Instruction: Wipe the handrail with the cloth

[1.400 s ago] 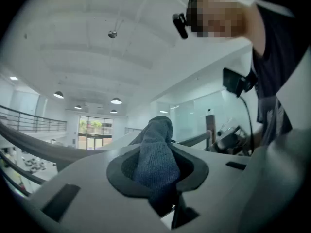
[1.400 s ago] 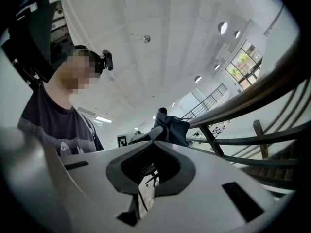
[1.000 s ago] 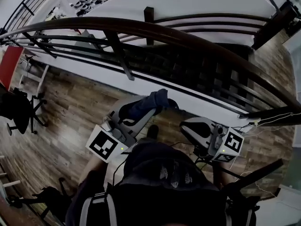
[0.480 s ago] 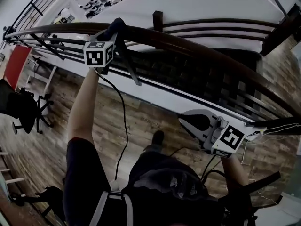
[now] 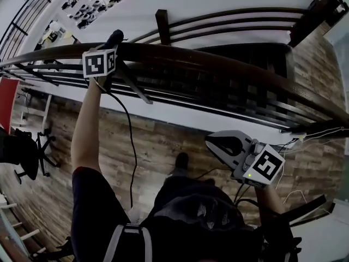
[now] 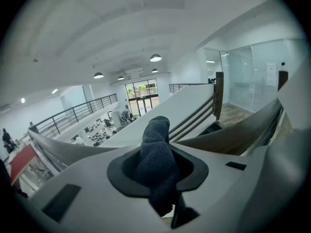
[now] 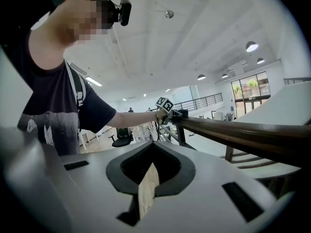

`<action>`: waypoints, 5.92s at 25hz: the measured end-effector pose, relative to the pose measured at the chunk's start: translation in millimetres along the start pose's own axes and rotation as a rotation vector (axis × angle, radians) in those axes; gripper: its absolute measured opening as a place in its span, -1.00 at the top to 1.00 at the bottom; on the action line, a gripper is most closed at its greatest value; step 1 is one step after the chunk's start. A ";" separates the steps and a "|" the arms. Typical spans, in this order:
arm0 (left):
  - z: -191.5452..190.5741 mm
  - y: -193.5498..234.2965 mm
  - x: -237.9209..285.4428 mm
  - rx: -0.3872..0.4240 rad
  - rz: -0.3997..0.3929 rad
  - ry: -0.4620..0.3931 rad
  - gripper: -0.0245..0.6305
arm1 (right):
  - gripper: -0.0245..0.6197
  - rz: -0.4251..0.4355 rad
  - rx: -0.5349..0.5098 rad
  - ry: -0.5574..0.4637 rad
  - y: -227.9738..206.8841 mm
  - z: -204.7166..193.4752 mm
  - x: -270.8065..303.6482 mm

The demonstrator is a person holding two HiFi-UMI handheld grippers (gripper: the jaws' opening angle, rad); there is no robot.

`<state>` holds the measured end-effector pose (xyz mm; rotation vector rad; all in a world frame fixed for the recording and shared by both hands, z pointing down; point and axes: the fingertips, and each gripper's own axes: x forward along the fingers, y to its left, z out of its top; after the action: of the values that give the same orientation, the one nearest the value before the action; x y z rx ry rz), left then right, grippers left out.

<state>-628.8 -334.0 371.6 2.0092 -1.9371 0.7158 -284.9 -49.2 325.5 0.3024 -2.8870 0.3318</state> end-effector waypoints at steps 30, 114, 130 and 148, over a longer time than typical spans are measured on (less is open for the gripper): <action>126.9 -853.6 -41.2 0.421 -0.513 0.016 0.64 | 0.91 -0.267 0.156 -0.168 -63.0 -136.3 -472.1; -89.7 -749.7 81.9 0.269 -0.662 0.207 0.64 | 0.91 -0.279 0.480 -0.027 -54.2 -203.3 -345.1; -154.0 -302.5 113.4 0.055 -0.297 0.222 0.64 | 0.91 0.001 0.387 0.114 -33.7 -135.9 -74.1; -209.3 -59.5 140.1 -0.109 -0.083 0.493 0.64 | 0.91 -0.007 0.391 0.168 -63.5 -106.5 32.9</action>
<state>-606.7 -343.3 629.3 1.6415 -1.5598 0.9537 -281.5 -89.5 447.3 0.3288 -2.6388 0.8788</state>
